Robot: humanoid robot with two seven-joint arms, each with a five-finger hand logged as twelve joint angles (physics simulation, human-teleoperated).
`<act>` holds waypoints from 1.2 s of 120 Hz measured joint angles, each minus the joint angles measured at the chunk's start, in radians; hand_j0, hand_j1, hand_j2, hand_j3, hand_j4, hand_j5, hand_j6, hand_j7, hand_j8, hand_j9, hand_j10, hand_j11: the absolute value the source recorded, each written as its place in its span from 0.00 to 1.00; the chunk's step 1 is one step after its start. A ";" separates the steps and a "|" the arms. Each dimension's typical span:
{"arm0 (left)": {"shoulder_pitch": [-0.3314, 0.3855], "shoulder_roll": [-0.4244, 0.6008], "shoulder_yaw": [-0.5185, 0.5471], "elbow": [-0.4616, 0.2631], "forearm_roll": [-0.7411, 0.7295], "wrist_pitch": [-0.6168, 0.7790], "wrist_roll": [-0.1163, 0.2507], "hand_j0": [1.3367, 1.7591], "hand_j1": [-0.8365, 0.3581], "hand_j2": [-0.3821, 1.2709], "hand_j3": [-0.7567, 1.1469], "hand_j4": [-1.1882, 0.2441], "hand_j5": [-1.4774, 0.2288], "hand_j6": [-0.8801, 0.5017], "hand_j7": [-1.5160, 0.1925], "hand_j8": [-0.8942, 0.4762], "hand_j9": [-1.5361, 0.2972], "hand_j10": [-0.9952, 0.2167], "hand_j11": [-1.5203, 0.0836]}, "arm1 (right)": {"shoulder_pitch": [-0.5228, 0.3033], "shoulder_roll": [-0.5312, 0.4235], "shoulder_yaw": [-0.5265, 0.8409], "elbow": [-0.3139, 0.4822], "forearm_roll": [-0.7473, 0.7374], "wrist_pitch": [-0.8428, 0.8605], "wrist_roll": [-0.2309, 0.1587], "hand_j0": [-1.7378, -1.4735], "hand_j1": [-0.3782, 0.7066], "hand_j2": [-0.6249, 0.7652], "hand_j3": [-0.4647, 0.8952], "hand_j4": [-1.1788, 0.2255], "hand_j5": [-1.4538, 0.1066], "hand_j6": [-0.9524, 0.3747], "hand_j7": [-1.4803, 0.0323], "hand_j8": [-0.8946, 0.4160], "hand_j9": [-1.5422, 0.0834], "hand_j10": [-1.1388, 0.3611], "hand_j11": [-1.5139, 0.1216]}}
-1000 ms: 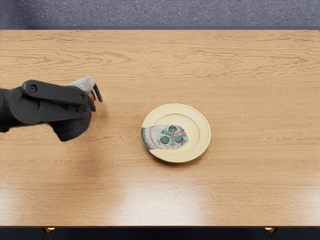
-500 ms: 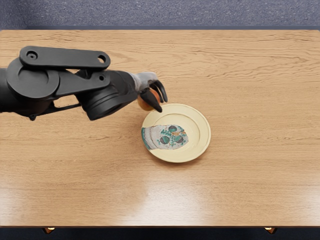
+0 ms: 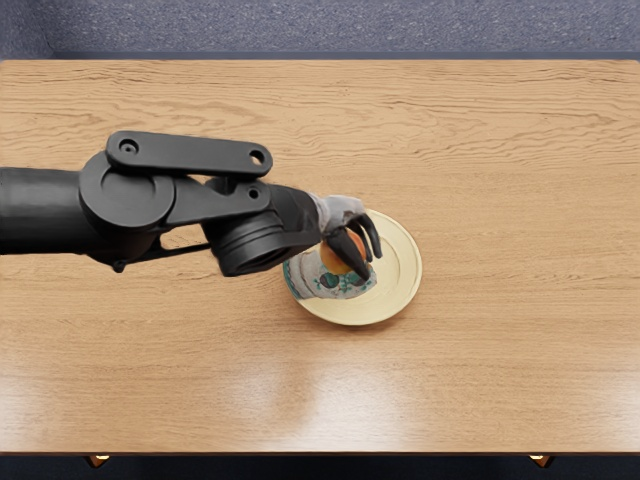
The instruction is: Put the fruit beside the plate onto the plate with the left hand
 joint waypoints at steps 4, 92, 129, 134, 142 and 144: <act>0.007 -0.004 -0.005 0.010 0.003 -0.001 0.000 0.70 0.32 0.36 0.40 0.27 0.24 0.25 0.25 0.38 0.24 0.45 0.24 | 0.000 0.000 0.000 0.000 0.000 0.000 0.000 0.30 0.07 0.44 0.34 0.81 0.90 0.69 0.95 0.66 0.92 0.74 0.90; 0.238 0.407 -0.333 0.017 0.005 -0.335 0.000 0.76 0.72 0.27 0.40 0.64 0.66 0.44 0.68 0.46 0.64 0.61 0.72 | 0.001 0.000 0.000 0.000 0.000 0.002 0.000 0.30 0.07 0.44 0.34 0.81 0.90 0.69 0.95 0.66 0.92 0.74 0.90; 0.731 0.662 -0.922 -0.019 -0.072 -0.843 0.000 0.76 0.73 0.26 0.40 0.65 0.67 0.45 0.69 0.46 0.65 0.61 0.74 | 0.002 0.000 0.000 0.001 0.000 0.003 0.000 0.30 0.07 0.44 0.34 0.81 0.90 0.69 0.95 0.66 0.92 0.74 0.90; 0.774 0.677 -0.966 -0.014 -0.102 -0.859 0.000 0.76 0.73 0.26 0.40 0.65 0.67 0.45 0.69 0.46 0.65 0.61 0.74 | 0.002 0.000 0.000 0.001 0.001 0.004 0.000 0.30 0.07 0.44 0.34 0.81 0.90 0.69 0.95 0.66 0.92 0.74 0.90; 0.843 0.681 -1.029 -0.008 -0.134 -0.875 0.000 0.76 0.73 0.26 0.40 0.65 0.67 0.45 0.69 0.46 0.65 0.61 0.74 | 0.002 0.000 0.000 0.002 0.001 0.005 0.000 0.30 0.07 0.44 0.34 0.81 0.90 0.69 0.95 0.66 0.92 0.74 0.90; 0.869 0.681 -1.046 -0.006 -0.141 -0.878 0.000 0.76 0.73 0.26 0.40 0.65 0.67 0.45 0.69 0.46 0.65 0.61 0.74 | 0.002 0.000 0.000 0.002 0.001 0.005 0.000 0.30 0.07 0.44 0.34 0.81 0.90 0.69 0.95 0.66 0.92 0.74 0.90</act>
